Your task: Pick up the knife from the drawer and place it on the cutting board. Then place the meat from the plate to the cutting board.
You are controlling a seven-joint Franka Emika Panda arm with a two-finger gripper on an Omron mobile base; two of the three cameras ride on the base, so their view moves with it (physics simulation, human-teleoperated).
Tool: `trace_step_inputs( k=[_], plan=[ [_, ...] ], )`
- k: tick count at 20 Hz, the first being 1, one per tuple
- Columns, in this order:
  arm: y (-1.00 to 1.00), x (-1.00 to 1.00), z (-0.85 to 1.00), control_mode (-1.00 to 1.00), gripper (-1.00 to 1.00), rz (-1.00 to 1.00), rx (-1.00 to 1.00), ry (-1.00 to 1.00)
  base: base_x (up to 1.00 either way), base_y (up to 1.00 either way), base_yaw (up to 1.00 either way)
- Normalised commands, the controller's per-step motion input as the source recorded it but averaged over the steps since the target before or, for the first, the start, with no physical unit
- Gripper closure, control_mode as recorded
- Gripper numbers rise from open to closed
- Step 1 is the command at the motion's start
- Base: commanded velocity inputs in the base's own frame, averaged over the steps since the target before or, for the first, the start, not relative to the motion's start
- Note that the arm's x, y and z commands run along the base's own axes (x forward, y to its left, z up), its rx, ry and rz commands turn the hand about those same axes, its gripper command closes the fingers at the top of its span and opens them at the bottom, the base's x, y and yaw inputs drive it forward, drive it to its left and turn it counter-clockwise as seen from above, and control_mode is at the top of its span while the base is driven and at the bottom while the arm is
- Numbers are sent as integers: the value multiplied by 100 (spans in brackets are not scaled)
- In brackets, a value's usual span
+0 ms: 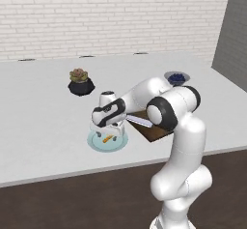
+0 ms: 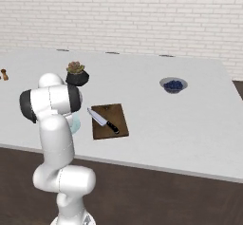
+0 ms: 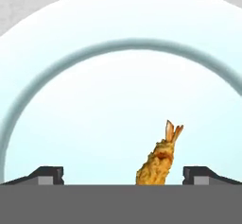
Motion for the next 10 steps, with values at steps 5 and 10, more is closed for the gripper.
trace_step_inputs(
  k=[5,10],
  plan=[
    [9,0,-69,-100,-100,-3,2,0,0,0,0],
    [37,0,-88,-100,100,-4,0,0,0,0,0]
  ],
)
